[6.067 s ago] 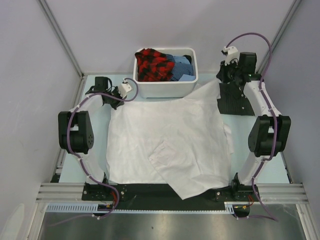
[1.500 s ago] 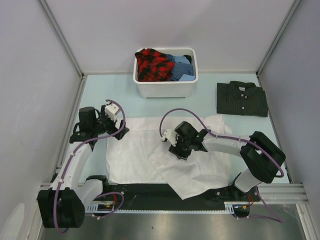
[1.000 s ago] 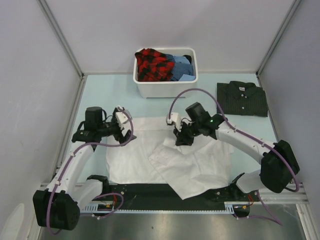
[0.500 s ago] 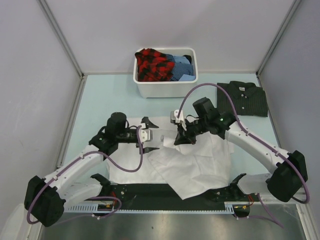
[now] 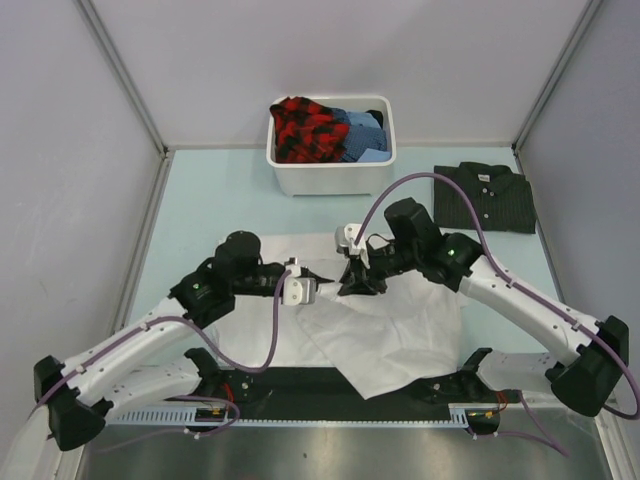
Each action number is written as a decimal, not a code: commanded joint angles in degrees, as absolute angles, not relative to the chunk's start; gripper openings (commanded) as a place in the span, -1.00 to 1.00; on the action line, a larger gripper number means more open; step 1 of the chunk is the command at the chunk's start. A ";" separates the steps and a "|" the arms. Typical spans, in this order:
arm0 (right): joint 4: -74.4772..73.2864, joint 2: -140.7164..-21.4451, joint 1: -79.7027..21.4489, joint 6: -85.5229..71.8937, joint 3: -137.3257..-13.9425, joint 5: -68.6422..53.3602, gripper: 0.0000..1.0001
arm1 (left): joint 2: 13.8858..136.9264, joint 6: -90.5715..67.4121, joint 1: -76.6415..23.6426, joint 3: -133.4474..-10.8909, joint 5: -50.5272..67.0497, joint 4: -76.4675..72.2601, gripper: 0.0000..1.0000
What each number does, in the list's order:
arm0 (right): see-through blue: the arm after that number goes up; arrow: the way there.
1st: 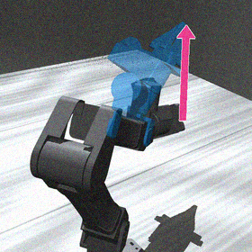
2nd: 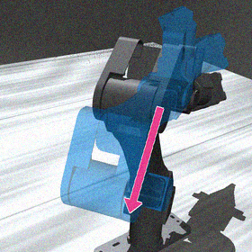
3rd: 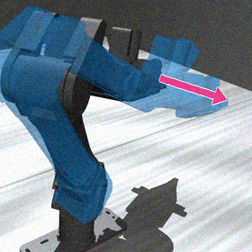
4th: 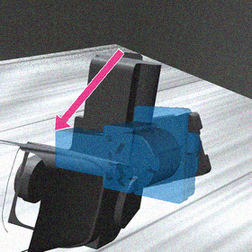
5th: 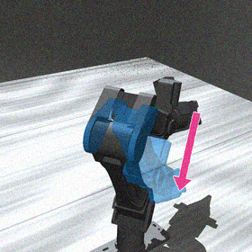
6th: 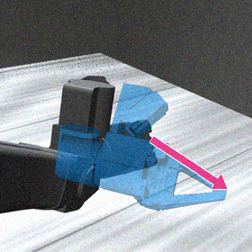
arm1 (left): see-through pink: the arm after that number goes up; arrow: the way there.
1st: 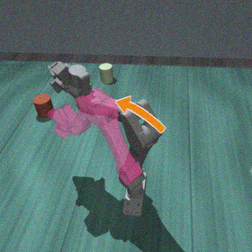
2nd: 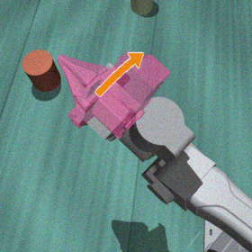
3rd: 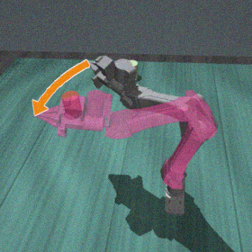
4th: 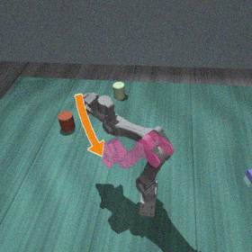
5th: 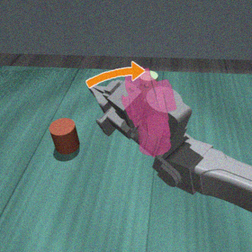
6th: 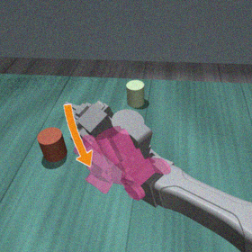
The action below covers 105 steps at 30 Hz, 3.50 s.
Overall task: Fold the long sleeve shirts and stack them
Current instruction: Fold the shirt
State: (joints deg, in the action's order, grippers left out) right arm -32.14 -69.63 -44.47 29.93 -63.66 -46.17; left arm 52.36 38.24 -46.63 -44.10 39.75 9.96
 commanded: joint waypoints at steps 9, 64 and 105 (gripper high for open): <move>-28.21 -62.05 -39.05 16.97 -60.30 -30.67 0.55 | 51.24 27.00 -62.84 -51.16 29.26 32.80 -1.00; -45.09 -100.19 9.40 15.65 -74.97 -33.13 -0.03 | 70.31 47.81 -59.06 -86.48 57.30 69.08 -1.00; -38.31 -110.92 13.54 10.63 -73.56 -38.94 -0.71 | 76.28 40.88 -52.22 -86.93 60.02 70.32 -1.00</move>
